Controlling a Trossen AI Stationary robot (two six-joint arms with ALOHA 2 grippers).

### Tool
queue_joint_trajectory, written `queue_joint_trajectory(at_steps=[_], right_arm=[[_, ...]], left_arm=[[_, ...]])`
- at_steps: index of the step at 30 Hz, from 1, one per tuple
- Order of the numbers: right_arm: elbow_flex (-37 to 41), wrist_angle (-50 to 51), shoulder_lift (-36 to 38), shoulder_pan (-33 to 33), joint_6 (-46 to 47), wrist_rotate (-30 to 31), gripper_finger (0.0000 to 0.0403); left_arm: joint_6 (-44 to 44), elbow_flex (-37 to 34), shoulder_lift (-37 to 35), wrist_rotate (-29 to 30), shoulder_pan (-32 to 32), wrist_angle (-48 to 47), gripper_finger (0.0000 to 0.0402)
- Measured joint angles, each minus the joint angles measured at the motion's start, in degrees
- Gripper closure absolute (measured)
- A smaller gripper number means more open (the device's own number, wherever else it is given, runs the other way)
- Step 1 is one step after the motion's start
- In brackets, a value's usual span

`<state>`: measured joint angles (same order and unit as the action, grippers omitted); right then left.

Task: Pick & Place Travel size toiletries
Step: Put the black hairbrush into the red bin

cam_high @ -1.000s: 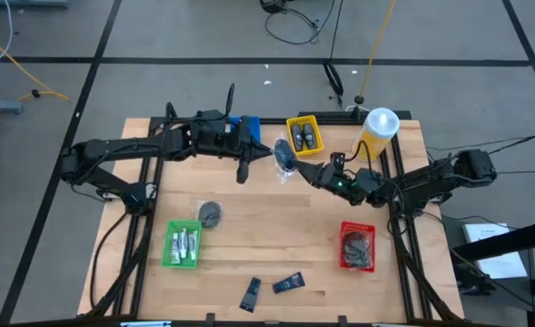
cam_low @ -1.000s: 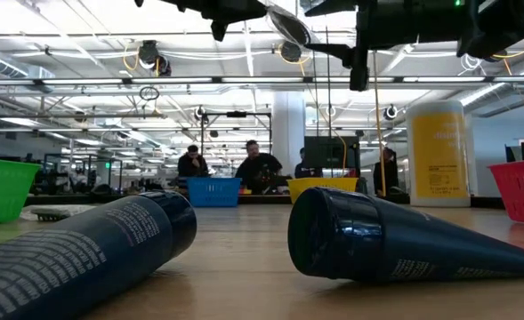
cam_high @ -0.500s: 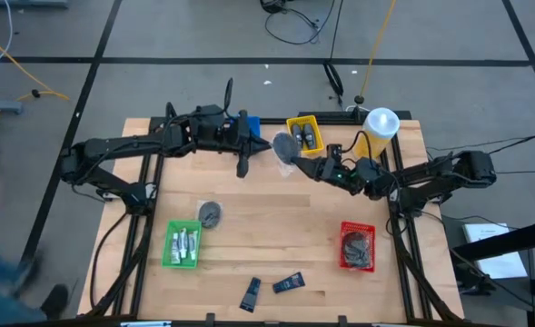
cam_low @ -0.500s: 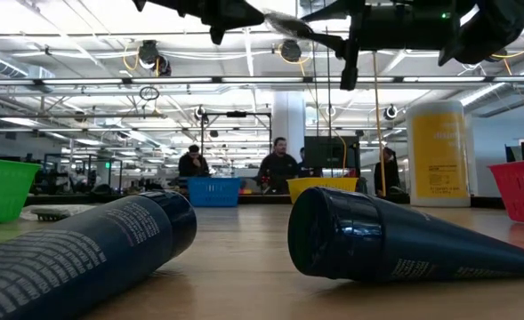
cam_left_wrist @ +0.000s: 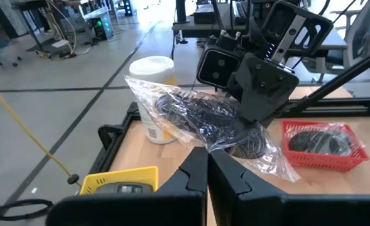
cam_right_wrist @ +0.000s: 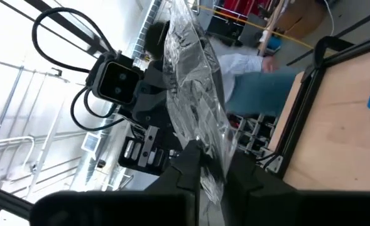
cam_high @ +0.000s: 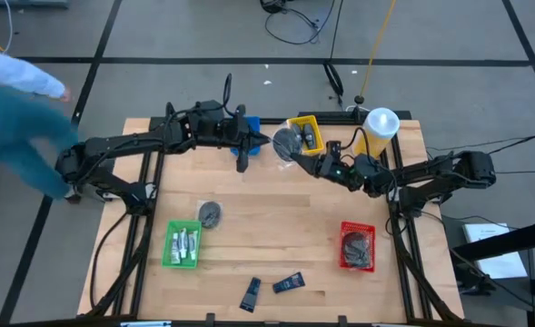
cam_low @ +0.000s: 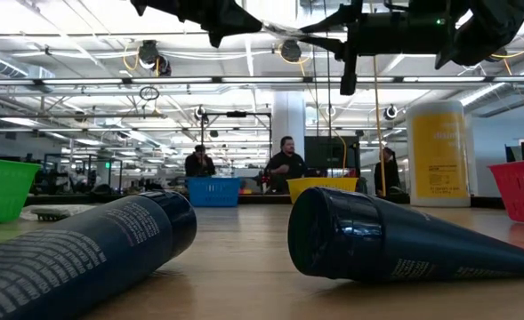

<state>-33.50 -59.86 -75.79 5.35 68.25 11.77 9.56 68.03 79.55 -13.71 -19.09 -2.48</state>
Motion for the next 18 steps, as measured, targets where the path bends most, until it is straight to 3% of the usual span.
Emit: queue_joint_trajectory(at_steps=[11,18], right_arm=[[0.00,0.47,0.00,2.40,0.04,-0.07,0.0385],[0.02,4.24,0.00,4.70,3.01,-2.07,0.0385]], left_arm=[[6.17,0.00,0.00,3.28,-0.02,0.26,0.0386],[9.53,0.00,-0.02,3.74,-0.94,0.26,0.0346]])
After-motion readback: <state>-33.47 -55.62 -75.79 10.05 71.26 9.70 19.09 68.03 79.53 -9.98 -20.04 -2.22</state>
